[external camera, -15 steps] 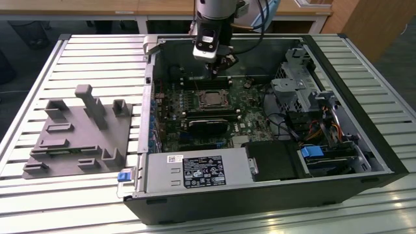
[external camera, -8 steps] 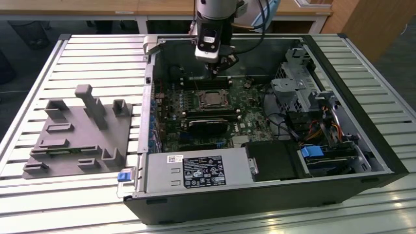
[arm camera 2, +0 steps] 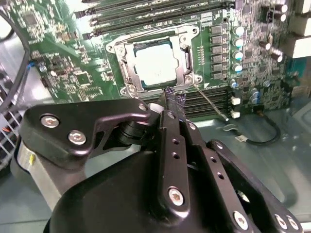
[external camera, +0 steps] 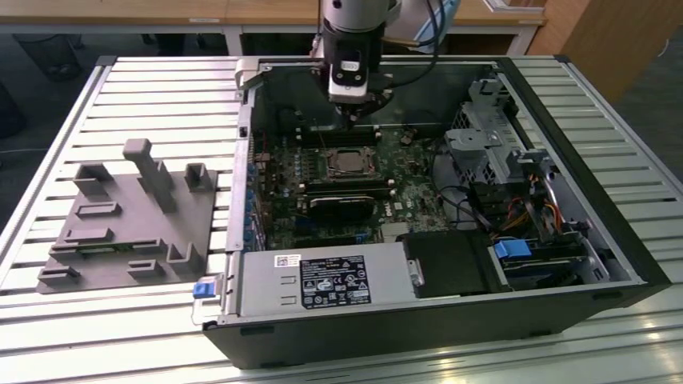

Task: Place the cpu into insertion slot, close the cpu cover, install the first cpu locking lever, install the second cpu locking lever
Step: 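Install the first cpu locking lever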

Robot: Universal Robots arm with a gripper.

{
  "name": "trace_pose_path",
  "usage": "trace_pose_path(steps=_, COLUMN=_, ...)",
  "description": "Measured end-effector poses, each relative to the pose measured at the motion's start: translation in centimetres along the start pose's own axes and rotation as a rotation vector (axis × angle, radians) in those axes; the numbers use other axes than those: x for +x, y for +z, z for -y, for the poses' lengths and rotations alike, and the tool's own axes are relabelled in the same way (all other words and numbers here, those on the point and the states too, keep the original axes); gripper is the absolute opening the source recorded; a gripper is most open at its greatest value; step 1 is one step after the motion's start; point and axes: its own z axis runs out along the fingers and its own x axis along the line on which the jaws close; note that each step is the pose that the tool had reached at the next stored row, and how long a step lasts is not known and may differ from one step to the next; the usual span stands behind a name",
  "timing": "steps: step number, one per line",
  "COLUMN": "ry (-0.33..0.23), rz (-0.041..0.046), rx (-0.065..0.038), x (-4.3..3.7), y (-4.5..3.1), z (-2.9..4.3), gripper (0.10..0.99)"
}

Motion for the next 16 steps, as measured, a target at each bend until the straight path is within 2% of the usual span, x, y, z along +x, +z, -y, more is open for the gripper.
trace_pose_path(steps=7, ry=-0.102, rz=-0.0065, rx=0.001, x=0.0, y=0.0, z=0.0, gripper=0.106)
trace_pose_path(steps=16, ry=-0.198, rz=-0.0126, rx=0.002, x=-0.02, y=0.0, z=0.02, gripper=0.106)
